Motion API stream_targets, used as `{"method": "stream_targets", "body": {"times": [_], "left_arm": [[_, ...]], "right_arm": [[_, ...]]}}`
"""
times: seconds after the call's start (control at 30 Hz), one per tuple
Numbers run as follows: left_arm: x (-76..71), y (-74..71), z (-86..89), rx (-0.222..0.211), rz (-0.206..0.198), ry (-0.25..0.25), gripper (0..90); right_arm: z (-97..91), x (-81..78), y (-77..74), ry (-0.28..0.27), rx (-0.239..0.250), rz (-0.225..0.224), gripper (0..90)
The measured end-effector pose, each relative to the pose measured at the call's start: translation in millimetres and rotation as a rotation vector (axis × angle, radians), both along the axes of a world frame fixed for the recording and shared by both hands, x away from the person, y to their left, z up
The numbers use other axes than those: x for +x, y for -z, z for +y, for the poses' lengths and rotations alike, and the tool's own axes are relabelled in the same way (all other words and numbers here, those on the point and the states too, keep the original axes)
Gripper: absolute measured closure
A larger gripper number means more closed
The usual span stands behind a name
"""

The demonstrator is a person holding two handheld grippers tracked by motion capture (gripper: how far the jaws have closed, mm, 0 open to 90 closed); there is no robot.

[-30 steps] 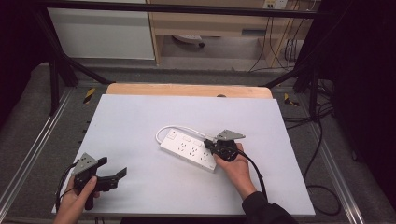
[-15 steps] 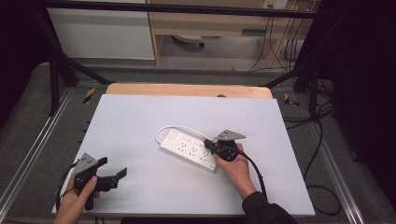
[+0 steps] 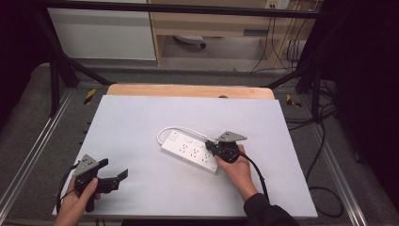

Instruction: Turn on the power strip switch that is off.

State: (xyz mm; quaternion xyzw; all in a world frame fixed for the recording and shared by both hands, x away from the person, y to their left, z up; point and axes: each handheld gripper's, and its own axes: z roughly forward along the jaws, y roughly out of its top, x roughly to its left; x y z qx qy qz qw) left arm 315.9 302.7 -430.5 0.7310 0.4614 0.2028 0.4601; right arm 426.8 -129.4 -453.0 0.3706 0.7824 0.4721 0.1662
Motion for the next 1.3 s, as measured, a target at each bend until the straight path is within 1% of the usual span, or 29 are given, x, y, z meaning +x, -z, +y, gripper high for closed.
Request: {"method": "stream_targets", "body": {"times": [0.5,0.97,1.3], "left_arm": [[0.1,0.1,-0.2,0.003,-0.001,0.002,7.3],[0.0,0.3,-0.4,0.001,0.0,0.0,7.3],[-0.1,0.4,-0.4,0.002,0.001,0.001,7.3]], "right_arm": [[-1.0,0.3,-0.6,0.001,-0.002,0.002,90.0],[-1.8,-0.9,-4.5,0.004,0.018,-0.001,90.0],[-2.2,-2.2,-9.4,0.005,0.03,-0.006,83.5]]}}
